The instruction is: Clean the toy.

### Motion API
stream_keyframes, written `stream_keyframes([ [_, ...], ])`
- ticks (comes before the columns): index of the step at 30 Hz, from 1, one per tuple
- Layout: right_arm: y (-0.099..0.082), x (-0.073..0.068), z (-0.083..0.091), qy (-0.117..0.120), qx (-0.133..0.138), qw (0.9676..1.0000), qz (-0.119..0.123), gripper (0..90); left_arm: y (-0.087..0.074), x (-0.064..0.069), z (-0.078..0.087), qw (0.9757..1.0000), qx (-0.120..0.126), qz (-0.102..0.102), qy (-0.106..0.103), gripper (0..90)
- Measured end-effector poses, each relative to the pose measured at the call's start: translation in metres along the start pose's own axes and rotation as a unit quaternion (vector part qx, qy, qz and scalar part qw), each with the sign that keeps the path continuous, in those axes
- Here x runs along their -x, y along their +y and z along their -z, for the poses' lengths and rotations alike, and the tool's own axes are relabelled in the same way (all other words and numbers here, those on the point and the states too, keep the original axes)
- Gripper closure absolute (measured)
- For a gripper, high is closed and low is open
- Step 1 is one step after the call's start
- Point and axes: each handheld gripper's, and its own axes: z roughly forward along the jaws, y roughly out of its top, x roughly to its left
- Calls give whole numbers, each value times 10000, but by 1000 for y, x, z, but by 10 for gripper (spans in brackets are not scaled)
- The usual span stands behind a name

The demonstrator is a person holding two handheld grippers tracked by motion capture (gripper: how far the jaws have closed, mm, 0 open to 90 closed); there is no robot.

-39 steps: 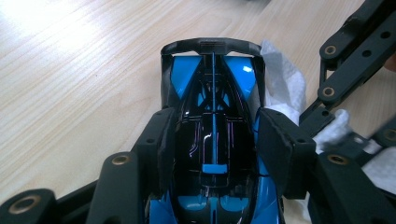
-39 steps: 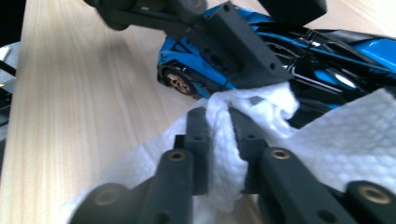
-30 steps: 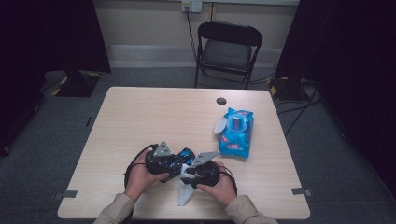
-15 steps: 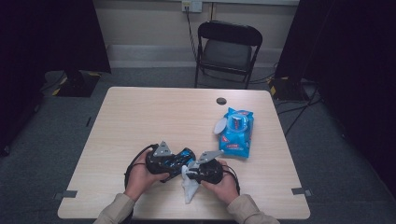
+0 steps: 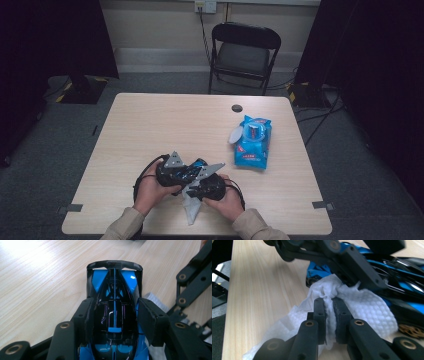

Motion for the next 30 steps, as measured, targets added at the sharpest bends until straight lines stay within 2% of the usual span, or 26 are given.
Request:
stream_keyframes([
  [4,1,-1,-1,31,-4,10000,0,833,0,0,0,10000,0,17,-7,478],
  [11,0,-6,-6,271,94,9996,-60,840,0,1,0,10000,7,41,3,478],
  [25,4,-14,-15,342,138,9993,-4,840,0,0,0,10000,0,53,14,479],
  [30,5,-18,-17,475,130,9988,66,840,0,1,0,10000,9,74,7,479],
])
